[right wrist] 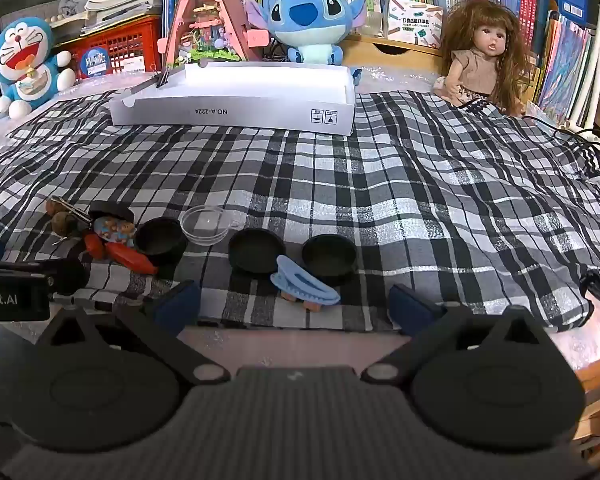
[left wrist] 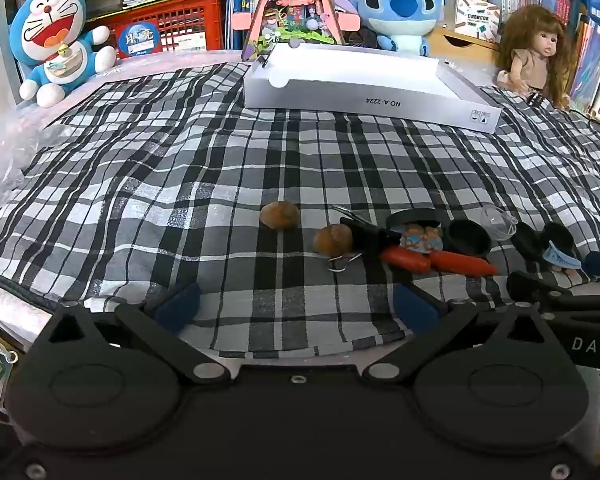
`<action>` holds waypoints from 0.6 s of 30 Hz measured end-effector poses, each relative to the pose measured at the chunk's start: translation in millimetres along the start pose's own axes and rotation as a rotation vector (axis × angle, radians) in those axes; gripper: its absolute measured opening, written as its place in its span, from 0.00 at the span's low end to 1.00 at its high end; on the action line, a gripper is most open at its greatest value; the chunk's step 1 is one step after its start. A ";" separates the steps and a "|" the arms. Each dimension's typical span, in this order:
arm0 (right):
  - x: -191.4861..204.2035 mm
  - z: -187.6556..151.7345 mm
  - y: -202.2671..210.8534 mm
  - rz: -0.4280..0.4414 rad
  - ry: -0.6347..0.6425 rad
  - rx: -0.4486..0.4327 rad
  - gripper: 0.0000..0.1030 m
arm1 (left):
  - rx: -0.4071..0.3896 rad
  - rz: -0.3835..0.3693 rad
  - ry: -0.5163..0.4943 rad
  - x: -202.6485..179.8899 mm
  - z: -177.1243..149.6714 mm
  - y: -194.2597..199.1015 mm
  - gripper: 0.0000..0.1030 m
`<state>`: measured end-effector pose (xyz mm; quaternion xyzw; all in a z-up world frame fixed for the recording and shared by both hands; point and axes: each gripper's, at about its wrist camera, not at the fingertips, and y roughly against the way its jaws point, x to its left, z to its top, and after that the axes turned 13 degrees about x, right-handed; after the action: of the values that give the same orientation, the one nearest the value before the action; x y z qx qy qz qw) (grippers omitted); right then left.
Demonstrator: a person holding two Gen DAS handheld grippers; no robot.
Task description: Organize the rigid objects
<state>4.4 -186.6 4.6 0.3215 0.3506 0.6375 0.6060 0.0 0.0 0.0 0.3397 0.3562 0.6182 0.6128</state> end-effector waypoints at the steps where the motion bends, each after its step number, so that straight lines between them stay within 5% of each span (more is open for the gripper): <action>1: 0.0 0.0 0.1 -0.001 0.001 -0.003 1.00 | 0.000 0.003 -0.002 -0.1 0.0 0.0 1.00; 18: 0.1 0.5 0.0 -0.001 0.000 -0.003 1.00 | 0.004 0.008 -0.004 0.0 0.0 -0.2 1.00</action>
<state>4.9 -186.5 4.9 0.3203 0.3498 0.6380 0.6066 0.1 0.0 -0.1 0.3435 0.3546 0.6193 0.6105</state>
